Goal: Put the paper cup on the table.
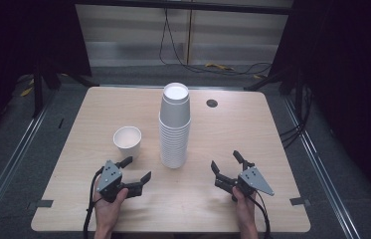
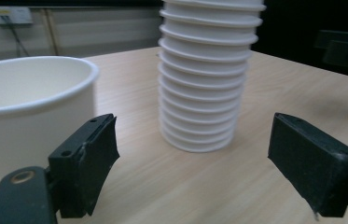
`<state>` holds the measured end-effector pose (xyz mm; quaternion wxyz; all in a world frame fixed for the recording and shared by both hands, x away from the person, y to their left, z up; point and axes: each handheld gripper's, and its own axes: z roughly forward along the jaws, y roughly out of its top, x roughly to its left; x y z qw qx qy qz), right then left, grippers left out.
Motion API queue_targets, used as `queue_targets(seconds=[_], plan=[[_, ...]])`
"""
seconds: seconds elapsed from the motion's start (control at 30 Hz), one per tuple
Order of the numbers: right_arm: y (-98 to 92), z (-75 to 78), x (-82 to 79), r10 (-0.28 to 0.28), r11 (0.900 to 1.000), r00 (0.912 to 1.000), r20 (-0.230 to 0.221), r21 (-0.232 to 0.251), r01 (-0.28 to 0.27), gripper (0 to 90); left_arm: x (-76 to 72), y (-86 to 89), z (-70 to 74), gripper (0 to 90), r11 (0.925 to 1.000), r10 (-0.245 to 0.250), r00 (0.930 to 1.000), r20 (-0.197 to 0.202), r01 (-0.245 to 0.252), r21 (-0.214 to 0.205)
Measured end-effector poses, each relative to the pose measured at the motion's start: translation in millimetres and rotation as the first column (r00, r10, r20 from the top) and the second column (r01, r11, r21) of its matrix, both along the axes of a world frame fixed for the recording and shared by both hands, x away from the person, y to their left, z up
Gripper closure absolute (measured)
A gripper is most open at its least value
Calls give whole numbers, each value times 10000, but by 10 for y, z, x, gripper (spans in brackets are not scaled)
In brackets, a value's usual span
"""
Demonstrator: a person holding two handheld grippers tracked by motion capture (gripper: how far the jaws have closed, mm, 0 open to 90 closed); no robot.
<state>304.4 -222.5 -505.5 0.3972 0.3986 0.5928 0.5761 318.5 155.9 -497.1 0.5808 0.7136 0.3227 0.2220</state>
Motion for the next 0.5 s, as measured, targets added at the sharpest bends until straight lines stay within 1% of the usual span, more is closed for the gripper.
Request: queue_targets(seconds=[0.03,0.07,0.1,0.13,0.17,0.2,0.23,0.3,0.33,0.37,0.43,0.5], plan=[[0,0,0,0,10000,10000,1,-3,0,134,-8,-38,-5,156,10000,32,10000,54,-33,35],[0,0,0,0,10000,10000,0,-1,0,135,-17,-75,-10,156,10000,12,10000,-12,-12,-40],[0,0,0,-4,10000,10000,0,-3,4,135,-18,-99,-11,157,9999,91,9999,84,-90,-103],[0,0,0,0,10000,10000,2,-2,0,134,-27,-123,-14,157,9997,1,10000,83,1,-251],[0,0,0,1,10000,10000,-1,0,-1,134,-32,-146,-15,157,9999,-34,9999,147,37,-156],[0,0,0,1,10000,10000,-1,-1,-1,135,-35,-167,-19,157,10000,1,9998,174,-1,31],[-1,0,1,4,10000,10000,15,-10,-4,135,-35,-197,-31,156,10000,24,9999,122,-24,-45],[0,0,0,0,10000,10000,0,0,0,135,-45,-222,-51,157,9998,-205,9998,27,205,-88],[0,0,0,1,10000,10000,1,-3,-1,134,-50,-229,-56,158,9998,-205,9998,85,204,64],[0,0,0,-2,10000,10000,-1,-2,2,134,-64,-241,-64,158,9998,-173,9998,83,173,-57],[0,0,0,0,10000,10000,0,-2,0,135,-79,-251,-81,158,9994,-273,9995,153,276,-220],[0,0,0,0,10000,10000,1,0,0,135,-83,-267,-99,158,9998,-182,9997,155,183,-72]])
